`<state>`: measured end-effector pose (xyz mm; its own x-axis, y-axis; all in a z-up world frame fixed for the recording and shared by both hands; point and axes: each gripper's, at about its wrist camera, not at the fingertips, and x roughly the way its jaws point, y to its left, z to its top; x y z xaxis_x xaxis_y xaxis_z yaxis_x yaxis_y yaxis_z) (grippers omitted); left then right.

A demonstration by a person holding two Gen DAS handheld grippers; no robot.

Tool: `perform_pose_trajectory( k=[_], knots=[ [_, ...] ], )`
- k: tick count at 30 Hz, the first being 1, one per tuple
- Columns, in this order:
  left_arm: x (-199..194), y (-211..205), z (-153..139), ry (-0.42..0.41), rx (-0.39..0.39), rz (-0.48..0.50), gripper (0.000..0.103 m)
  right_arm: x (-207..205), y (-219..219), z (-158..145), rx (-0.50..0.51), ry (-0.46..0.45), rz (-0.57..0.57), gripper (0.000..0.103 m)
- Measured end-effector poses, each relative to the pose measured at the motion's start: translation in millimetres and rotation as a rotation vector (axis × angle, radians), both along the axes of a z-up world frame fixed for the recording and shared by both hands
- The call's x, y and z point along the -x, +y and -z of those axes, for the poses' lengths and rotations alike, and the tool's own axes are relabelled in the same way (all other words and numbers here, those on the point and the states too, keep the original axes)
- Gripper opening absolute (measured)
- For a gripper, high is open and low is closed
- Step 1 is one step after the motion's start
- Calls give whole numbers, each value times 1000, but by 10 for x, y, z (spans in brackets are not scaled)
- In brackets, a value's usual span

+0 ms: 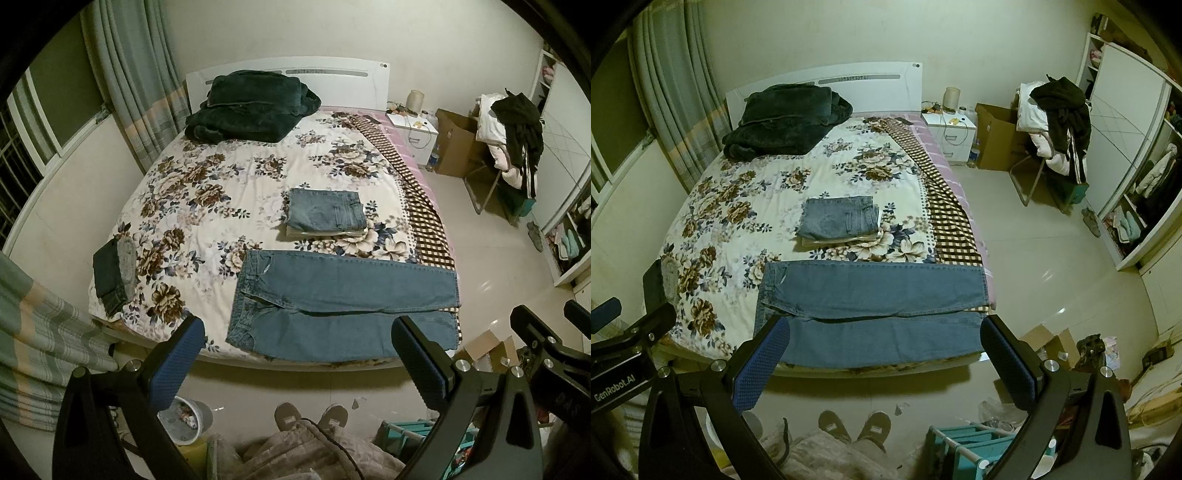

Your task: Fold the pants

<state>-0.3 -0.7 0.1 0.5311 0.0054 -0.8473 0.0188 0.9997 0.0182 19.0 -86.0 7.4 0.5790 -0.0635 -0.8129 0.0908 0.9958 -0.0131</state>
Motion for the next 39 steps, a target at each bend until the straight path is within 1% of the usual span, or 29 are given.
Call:
perform_pose_trajectory(
  k=[29, 31, 34, 39],
  knots=[
    [-24, -50, 23, -4, 1, 0, 103, 27, 18, -29, 1, -5, 0, 103],
    [-32, -66, 31, -1, 2, 4, 103, 28, 17, -31, -2, -5, 2, 103],
    [-101, -174, -36, 0, 2, 4, 103, 31, 19, -32, 1, -5, 2, 103],
    [-153, -210, -41, -8, 3, 1, 103, 33, 16, -37, -1, -7, 1, 103]
  ],
)
